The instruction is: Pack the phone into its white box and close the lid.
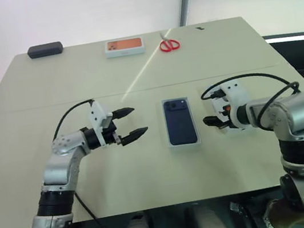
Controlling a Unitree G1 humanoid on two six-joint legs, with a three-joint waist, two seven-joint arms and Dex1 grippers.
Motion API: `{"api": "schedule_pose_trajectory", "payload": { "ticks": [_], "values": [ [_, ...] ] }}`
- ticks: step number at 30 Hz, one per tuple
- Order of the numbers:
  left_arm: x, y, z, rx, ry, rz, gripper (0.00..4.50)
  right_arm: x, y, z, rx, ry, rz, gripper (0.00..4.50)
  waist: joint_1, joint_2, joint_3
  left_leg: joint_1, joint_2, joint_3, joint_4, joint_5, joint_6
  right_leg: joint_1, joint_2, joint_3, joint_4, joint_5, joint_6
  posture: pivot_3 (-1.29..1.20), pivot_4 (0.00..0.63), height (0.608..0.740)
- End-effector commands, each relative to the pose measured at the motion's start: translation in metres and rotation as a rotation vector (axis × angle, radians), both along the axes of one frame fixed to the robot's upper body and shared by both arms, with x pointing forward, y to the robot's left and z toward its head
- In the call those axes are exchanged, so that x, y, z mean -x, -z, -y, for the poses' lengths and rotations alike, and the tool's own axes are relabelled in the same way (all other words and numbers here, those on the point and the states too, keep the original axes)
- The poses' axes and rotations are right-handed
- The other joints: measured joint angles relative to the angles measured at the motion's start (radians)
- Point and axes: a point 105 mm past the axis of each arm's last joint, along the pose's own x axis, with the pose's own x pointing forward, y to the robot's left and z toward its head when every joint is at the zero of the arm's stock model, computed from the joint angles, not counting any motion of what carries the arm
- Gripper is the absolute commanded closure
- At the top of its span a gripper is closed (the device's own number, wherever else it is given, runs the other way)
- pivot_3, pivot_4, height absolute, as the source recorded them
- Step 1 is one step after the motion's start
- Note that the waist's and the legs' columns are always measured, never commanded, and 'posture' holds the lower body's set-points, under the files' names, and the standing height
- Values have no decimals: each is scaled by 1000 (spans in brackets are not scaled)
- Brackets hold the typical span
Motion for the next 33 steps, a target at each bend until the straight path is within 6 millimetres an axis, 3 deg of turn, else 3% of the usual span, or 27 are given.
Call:
{"api": "schedule_pose_trajectory", "payload": {
  "ticks": [1,5,8,15,22,24,28,30,33],
  "values": [
    [3,-9,5,2,11,52,90,-2,-5,2,6,31,30,0,0,0,0,0,0,0,0,0,0,0,0,0,0,0,0,0,150,740],
    [4,-9,5,4,11,52,90,-3,-2,3,9,43,29,0,-3,0,0,0,0,0,0,0,0,0,1,0,0,0,0,0,150,740],
    [3,-10,4,3,8,53,0,-3,1,3,24,38,25,814,-2,0,0,0,0,0,0,0,0,0,1,0,0,0,0,0,150,740],
    [5,-10,6,4,6,54,0,-5,8,8,43,76,27,4341,-3,0,0,0,0,0,0,0,0,0,1,0,0,0,0,0,150,740],
    [2,-11,2,-1,-7,56,0,-12,-3,5,2,126,78,4467,-4,0,0,1,0,0,0,0,0,0,1,0,0,0,0,0,150,740],
    [0,-13,0,-1,-18,59,0,-20,-18,-3,-119,143,142,4467,-5,0,0,1,0,0,0,0,0,0,1,0,0,0,0,0,150,740],
    [-7,-19,-8,28,-68,57,0,-38,-79,-20,-388,100,420,4467,-6,2,1,0,0,0,-1,0,0,-3,1,1,2,0,0,0,150,740],
    [-10,-20,-12,36,-88,54,0,-39,-90,-31,-510,80,432,4467,-5,2,1,0,0,1,-1,0,0,-3,2,1,3,0,0,0,150,740],
    [-12,-21,-13,50,-99,44,0,-24,-93,-68,-749,-79,343,4467,-4,2,1,0,1,0,-2,0,0,-3,2,1,3,0,0,0,150,740]
  ]
}}
